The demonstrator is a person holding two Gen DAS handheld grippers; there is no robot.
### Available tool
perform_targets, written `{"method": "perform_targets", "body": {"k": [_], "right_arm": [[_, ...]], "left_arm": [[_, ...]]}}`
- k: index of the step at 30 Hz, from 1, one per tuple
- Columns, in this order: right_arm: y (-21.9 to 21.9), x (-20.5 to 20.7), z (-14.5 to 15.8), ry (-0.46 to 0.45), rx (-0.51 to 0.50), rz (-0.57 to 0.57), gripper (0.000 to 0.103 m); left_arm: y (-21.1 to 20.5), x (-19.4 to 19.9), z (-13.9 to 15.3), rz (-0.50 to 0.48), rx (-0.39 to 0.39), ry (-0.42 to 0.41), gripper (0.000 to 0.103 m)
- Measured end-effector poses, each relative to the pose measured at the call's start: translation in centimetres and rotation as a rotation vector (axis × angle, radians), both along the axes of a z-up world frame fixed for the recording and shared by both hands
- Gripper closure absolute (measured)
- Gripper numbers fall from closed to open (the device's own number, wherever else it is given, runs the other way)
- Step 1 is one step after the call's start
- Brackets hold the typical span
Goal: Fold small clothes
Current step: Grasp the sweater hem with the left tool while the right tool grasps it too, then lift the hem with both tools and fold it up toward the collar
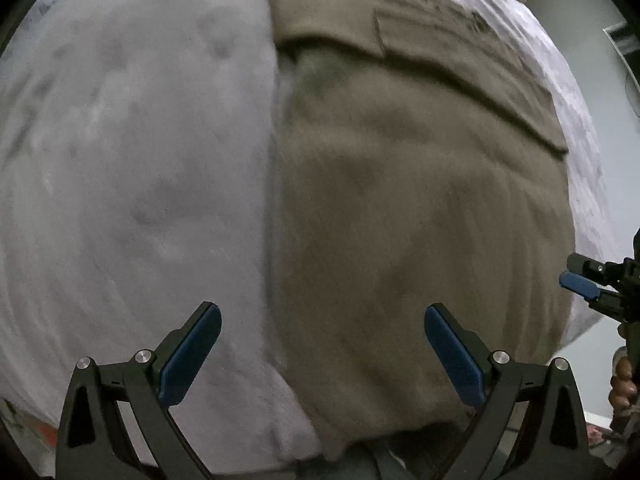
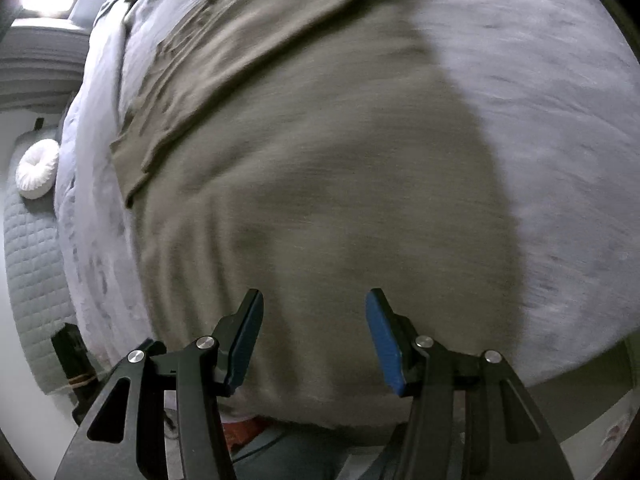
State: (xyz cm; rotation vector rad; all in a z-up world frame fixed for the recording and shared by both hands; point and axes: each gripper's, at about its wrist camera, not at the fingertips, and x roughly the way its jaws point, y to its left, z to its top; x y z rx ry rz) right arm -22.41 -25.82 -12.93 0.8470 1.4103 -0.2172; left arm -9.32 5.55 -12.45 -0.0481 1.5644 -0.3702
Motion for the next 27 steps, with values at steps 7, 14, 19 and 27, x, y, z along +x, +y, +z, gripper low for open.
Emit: {"method": "perform_targets", "body": {"k": [7,14,19,27], "right_arm": [[-3.5,-6.1,-2.1,0.056,-0.021,-0.040,0.046],[0.3,-6.3,-5.1,-0.010,0.237,0.027,0.042],[2.0,-5.1,-4.3,-0.069,0.305,0.044,0.082],[1.0,-2.4,0.6,-0.247,0.421,-0.011,0.091]], "left_arm": [[-2.0,-4.4,-2.2,0.007,-0.029,0.067,0.001],[-4.3,-6.5,-4.0,-0.045,-0.005,0.092,0.001],[-4.4,-7.5,-2.8,-0.029,-0.100,0.098,0.040],[-1.2,-6.8,-0.3,0.034,-0.266,0.137,0.085]]}}
